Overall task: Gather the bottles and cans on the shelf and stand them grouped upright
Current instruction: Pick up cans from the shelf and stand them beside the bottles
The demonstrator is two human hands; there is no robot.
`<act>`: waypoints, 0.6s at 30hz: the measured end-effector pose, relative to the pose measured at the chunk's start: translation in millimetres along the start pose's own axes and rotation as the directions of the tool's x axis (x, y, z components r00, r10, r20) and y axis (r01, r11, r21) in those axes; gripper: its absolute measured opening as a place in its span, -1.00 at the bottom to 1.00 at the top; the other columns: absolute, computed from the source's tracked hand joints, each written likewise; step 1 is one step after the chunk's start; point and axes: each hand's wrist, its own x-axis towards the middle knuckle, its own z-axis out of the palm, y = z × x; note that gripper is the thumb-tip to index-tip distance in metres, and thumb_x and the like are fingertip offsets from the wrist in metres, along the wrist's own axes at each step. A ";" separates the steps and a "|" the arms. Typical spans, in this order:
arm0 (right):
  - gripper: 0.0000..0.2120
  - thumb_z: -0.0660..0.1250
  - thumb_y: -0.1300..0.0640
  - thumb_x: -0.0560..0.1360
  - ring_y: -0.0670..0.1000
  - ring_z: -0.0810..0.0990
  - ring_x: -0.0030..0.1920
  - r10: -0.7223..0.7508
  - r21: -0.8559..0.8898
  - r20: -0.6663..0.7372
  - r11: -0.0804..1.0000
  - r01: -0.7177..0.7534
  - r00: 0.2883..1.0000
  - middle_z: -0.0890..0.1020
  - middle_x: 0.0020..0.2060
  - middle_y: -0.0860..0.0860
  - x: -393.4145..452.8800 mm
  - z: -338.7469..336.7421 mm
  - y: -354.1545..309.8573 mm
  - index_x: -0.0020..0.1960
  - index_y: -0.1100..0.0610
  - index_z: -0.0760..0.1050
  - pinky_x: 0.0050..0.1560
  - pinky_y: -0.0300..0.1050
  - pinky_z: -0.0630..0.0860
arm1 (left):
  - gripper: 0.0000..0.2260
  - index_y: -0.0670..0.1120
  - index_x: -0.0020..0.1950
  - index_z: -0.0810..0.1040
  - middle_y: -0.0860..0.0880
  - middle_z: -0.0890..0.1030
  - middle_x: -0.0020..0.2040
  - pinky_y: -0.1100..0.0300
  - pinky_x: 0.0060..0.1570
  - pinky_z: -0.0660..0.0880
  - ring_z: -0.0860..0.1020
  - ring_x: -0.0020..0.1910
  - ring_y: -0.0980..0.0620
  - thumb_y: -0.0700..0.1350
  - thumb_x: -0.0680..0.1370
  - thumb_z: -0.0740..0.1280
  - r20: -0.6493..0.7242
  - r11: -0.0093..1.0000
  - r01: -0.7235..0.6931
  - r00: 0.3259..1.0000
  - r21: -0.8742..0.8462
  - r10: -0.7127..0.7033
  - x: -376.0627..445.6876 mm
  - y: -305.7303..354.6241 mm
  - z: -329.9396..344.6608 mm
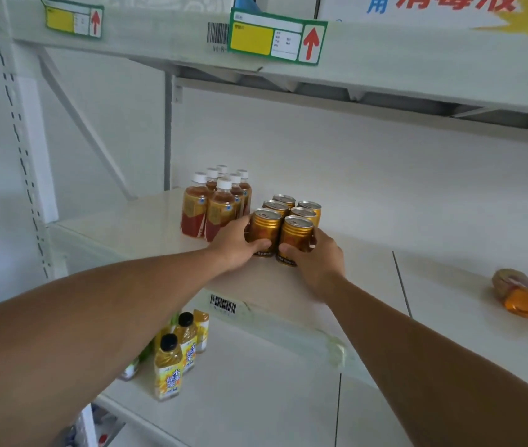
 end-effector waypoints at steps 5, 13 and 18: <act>-0.46 0.60 -0.17 0.42 0.05 0.64 0.14 -0.002 -0.068 0.007 0.998 0.002 1.000 0.68 0.15 -0.02 0.8 5.7 6.7 0.33 -0.02 0.60 0.18 0.07 0.62 | -0.36 0.05 0.64 0.37 -0.01 0.54 0.53 -0.14 0.53 0.39 0.47 0.53 -0.09 0.13 0.60 0.48 0.003 0.998 0.012 1.000 0.057 -0.012 3.5 -11.8 6.1; -0.41 0.53 -0.17 0.44 0.07 0.61 0.20 -0.015 -0.173 0.037 0.985 0.022 0.999 0.64 0.21 -0.02 1.1 11.9 13.6 0.40 -0.02 0.48 0.18 0.03 0.58 | -0.33 0.10 0.70 0.23 0.00 0.43 0.61 -0.18 0.56 0.33 0.38 0.59 -0.10 0.16 0.65 0.40 0.023 0.992 0.027 0.999 0.122 -0.030 5.6 -13.6 11.0; -0.40 0.50 -0.21 0.47 0.07 0.59 0.21 -0.012 -0.215 0.040 0.976 0.020 0.999 0.62 0.23 -0.01 0.3 14.2 14.1 0.41 0.00 0.44 0.13 -0.01 0.54 | -0.32 0.12 0.70 0.22 0.00 0.43 0.62 -0.17 0.55 0.35 0.39 0.59 -0.10 0.19 0.64 0.39 0.027 0.990 0.049 0.998 0.133 -0.053 5.2 -14.1 10.3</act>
